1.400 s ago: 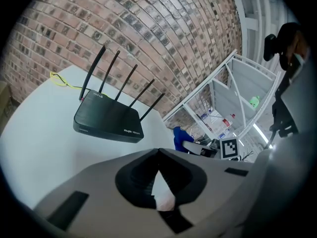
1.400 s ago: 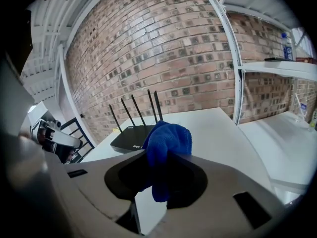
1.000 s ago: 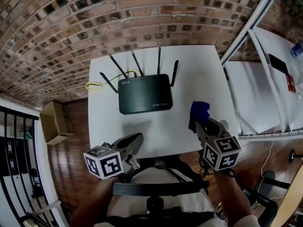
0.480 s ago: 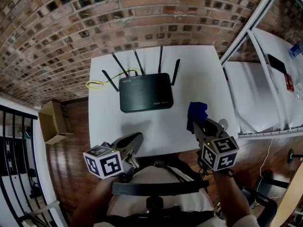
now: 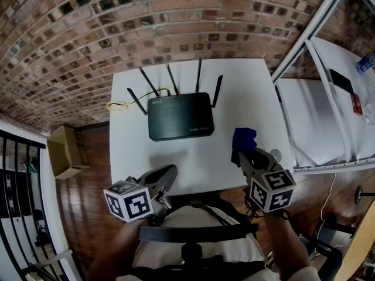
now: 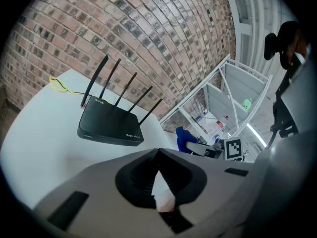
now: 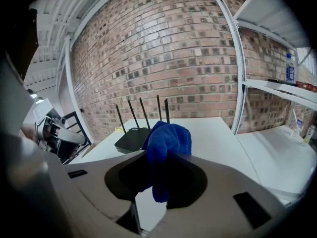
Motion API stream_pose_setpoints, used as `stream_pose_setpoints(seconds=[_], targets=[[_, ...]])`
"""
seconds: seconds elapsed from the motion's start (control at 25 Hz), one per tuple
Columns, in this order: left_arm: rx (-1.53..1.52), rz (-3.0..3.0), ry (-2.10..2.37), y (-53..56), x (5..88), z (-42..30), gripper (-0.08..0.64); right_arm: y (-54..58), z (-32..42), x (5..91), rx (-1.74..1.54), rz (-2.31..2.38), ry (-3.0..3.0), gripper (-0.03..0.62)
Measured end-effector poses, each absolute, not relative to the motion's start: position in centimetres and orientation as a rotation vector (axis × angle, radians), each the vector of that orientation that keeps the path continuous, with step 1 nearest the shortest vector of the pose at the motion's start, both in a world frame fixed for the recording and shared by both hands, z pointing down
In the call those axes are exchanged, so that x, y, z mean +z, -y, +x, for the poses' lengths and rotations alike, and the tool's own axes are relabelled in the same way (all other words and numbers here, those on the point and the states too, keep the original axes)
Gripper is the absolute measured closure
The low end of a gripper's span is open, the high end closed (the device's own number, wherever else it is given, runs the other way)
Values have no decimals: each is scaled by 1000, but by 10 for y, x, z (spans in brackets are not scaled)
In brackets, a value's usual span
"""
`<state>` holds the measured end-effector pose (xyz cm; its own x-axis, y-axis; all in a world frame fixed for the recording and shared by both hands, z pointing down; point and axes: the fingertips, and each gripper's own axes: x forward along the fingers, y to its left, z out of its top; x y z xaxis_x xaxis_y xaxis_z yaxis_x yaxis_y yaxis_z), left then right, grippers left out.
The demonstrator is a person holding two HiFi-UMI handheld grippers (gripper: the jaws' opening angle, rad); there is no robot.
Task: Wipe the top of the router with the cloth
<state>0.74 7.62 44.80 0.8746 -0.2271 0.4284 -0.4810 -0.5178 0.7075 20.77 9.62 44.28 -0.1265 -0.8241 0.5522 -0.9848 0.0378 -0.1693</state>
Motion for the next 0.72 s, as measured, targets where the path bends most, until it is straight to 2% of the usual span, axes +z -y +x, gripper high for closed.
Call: stream_pose_setpoints(seconds=[0.72], targets=[[353,2124,503,-77,449,5,532,-96,203,446,754,1823,2013,488]])
